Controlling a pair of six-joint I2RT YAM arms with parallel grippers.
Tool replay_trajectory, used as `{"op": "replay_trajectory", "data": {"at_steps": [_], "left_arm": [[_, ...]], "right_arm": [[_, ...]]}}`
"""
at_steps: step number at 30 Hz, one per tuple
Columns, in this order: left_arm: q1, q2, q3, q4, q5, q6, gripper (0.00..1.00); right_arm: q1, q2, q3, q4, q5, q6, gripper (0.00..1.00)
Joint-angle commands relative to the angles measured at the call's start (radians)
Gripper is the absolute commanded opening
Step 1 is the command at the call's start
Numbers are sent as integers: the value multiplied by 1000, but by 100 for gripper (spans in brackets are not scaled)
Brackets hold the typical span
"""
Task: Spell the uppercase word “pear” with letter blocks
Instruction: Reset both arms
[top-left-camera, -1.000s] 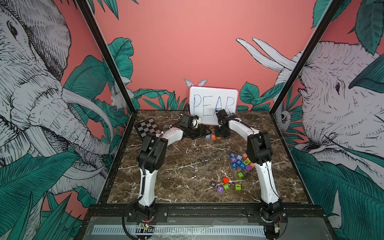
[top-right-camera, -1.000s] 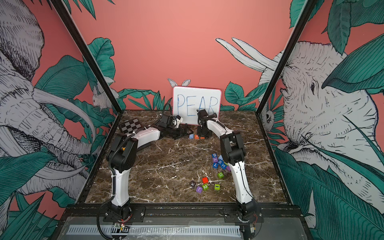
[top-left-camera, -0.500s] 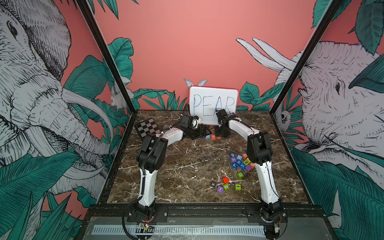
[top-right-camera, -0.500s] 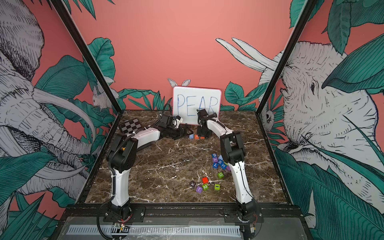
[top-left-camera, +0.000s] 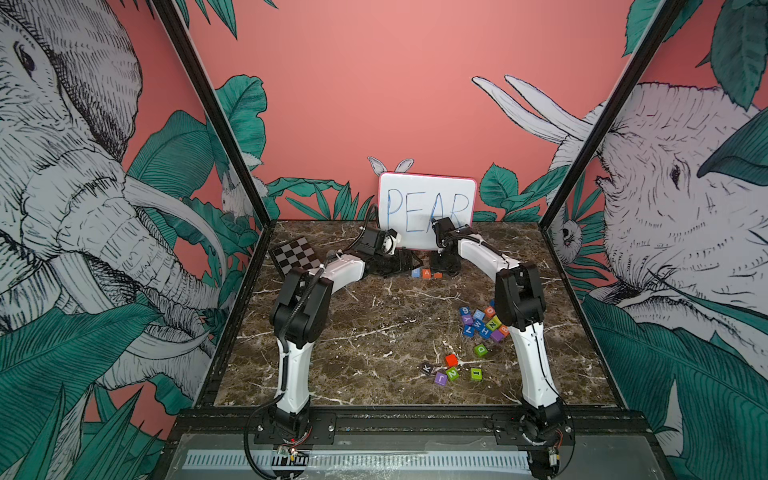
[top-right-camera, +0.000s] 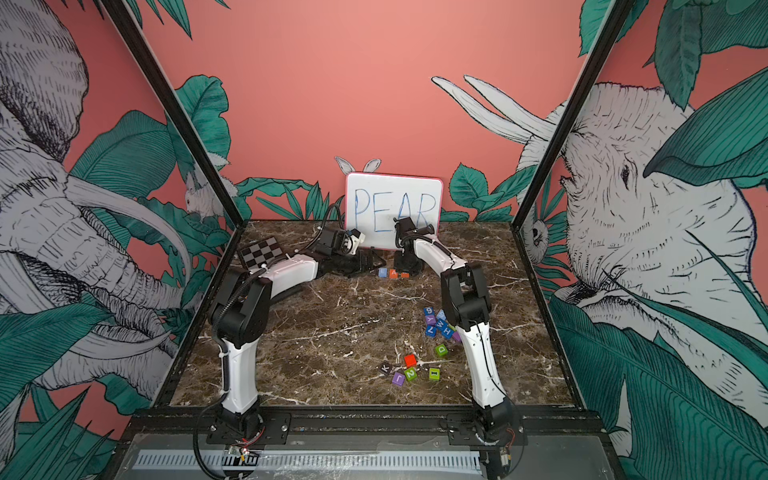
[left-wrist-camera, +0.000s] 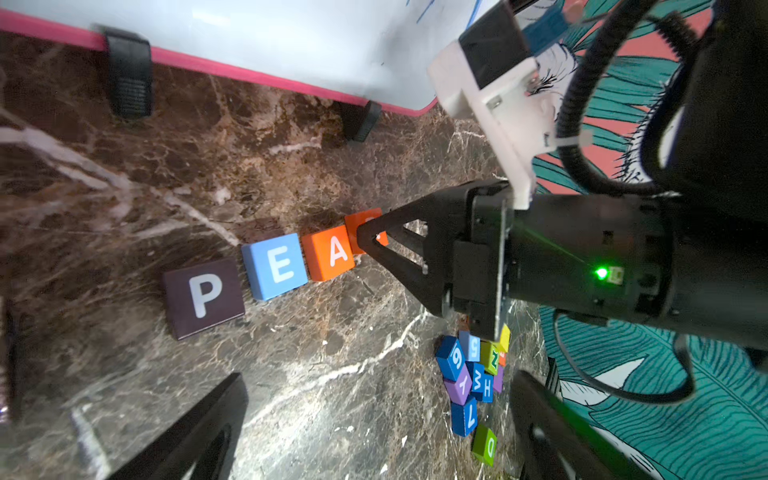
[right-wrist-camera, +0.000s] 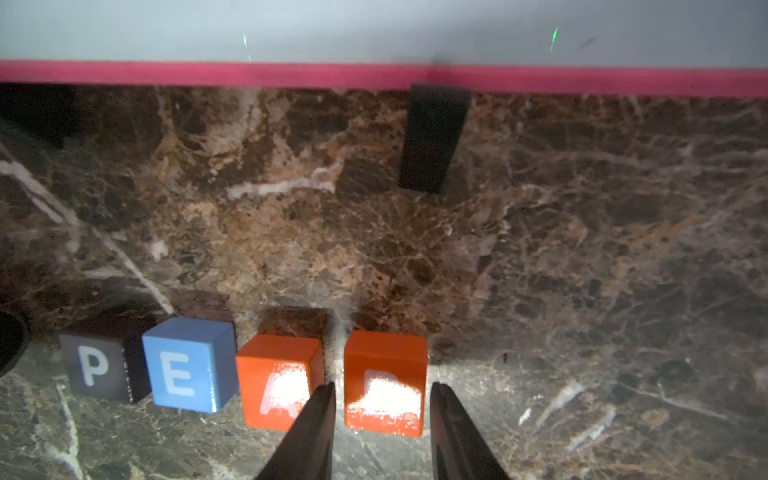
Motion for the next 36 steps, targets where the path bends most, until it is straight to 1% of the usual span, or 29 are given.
{"op": "replay_trajectory", "data": {"at_steps": [1,5,8,9,10,15,20,27,30,34,36], "left_arm": [[7,-99,-43,11,-4,8,99],[6,-163,-119,23,-27,12,99],[4,-215,-180,36,-30,10,99],[4,-232,-200,41,-61,7,99],[4,-249,-215,42,-69,9,99],[4,-347,-303,24,-110,34,99],[3,-434,-382,4,-148,58,99],[10,-512,-441,-36,-203,97,99],[12,-534,-450,-47,-220,103,99],[13,-551,-456,-54,-229,110,99],[13,-554,-461,-49,-236,110,99]], "right_arm": [[6,-109,-43,16,32,-10,40],[7,-189,-157,82,59,-30,40],[8,-271,-270,168,75,-37,40],[9,-303,-316,210,84,-41,40],[9,-331,-353,243,91,-50,40],[11,-475,-566,419,180,-145,41],[12,-588,-762,547,271,-247,41],[12,-731,-1006,770,422,-419,42],[4,-730,-1047,815,526,-491,42],[-31,-705,-1019,796,524,-520,42],[-40,-712,-1042,846,521,-553,42]]}}
